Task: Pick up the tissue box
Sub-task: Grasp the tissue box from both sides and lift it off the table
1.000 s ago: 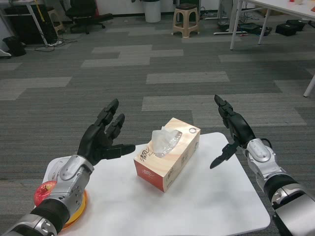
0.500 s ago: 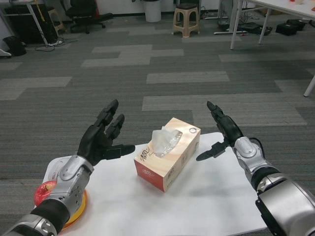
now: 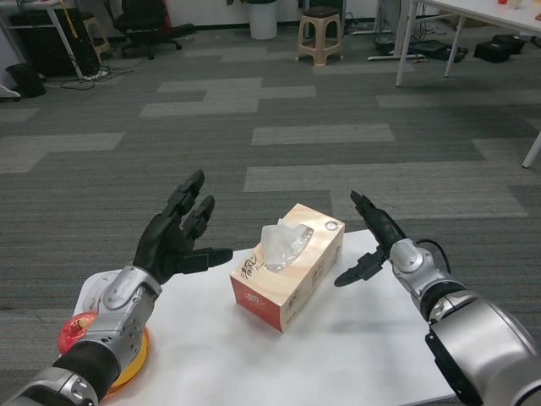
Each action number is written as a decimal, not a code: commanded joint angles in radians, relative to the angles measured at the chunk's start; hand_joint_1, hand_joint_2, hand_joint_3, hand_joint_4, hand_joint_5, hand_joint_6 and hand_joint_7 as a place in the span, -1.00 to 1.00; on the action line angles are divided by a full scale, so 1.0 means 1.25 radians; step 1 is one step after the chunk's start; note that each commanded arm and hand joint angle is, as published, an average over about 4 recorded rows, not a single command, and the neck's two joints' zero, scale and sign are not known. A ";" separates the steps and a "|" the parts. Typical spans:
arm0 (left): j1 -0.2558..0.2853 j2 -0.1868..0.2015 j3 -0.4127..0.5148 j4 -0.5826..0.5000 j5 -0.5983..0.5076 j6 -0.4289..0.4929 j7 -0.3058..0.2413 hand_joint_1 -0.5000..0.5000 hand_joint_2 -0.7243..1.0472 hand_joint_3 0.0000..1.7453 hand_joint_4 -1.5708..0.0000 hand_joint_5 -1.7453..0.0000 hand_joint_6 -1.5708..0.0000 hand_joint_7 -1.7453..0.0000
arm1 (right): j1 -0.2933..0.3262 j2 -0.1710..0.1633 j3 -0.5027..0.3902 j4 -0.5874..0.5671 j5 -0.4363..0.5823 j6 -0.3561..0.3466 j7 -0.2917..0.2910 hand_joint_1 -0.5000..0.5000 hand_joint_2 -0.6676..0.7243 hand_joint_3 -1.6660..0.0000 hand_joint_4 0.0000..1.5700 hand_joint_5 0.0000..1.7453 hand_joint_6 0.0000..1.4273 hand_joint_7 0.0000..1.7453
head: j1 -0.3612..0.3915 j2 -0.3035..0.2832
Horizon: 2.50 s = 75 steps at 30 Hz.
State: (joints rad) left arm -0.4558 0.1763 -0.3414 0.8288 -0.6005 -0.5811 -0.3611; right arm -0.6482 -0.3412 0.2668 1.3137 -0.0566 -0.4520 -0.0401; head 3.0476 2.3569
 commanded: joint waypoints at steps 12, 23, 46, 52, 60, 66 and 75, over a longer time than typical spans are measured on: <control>-0.016 0.008 -0.005 0.014 -0.002 0.000 -0.001 1.00 1.00 -0.93 1.00 1.00 1.00 1.00 | -0.045 0.009 0.014 0.025 -0.066 0.057 -0.045 -0.54 -0.09 0.62 -1.00 -1.00 -1.00 -1.00 | -0.003 0.000; -0.017 0.004 -0.005 0.016 -0.002 0.000 -0.001 1.00 1.00 -0.90 1.00 1.00 1.00 1.00 | -0.067 0.017 0.140 0.028 -0.069 0.081 -0.048 -0.50 -0.09 0.62 -1.00 -1.00 -1.00 -1.00 | -0.007 0.003; -0.018 0.001 -0.005 0.018 -0.002 -0.002 -0.001 1.00 1.00 -0.93 1.00 1.00 1.00 1.00 | -0.082 0.025 0.326 0.011 -0.055 0.087 -0.061 -0.50 -0.09 0.62 -1.00 -1.00 -1.00 -1.00 | -0.005 0.009; -0.018 0.001 -0.005 0.017 -0.002 -0.003 -0.001 1.00 1.00 -0.90 1.00 1.00 1.00 1.00 | -0.085 0.025 0.353 0.006 -0.046 0.087 -0.061 -0.50 -0.09 0.62 -1.00 -1.00 -1.00 -1.00 | -0.005 0.009; -0.018 0.001 -0.005 0.017 -0.002 -0.004 -0.001 1.00 1.00 -0.90 1.00 1.00 1.00 1.00 | -0.090 0.025 0.403 -0.008 -0.036 0.087 -0.061 -0.50 -0.09 0.62 -1.00 -1.00 -1.00 -1.00 | -0.005 0.009; -0.016 0.001 -0.005 0.016 -0.002 -0.005 -0.001 1.00 1.00 -0.90 1.00 1.00 1.00 1.00 | -0.092 0.024 0.441 -0.016 -0.026 0.087 -0.061 -0.50 -0.09 0.62 -1.00 -1.00 -1.00 -1.00 | -0.003 0.008; -0.011 0.001 -0.004 0.014 -0.002 -0.005 -0.001 1.00 1.00 -0.90 1.00 1.00 1.00 1.00 | -0.096 0.022 0.485 -0.034 -0.017 0.087 -0.055 -0.50 -0.09 0.62 -1.00 -1.00 -1.00 -1.00 | -0.001 0.008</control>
State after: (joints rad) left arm -0.4633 0.1692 -0.3512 0.8480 -0.6005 -0.5814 -0.3611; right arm -0.7401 -0.3170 0.8538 1.2898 -0.0842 -0.3441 -0.1143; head 3.0467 2.3662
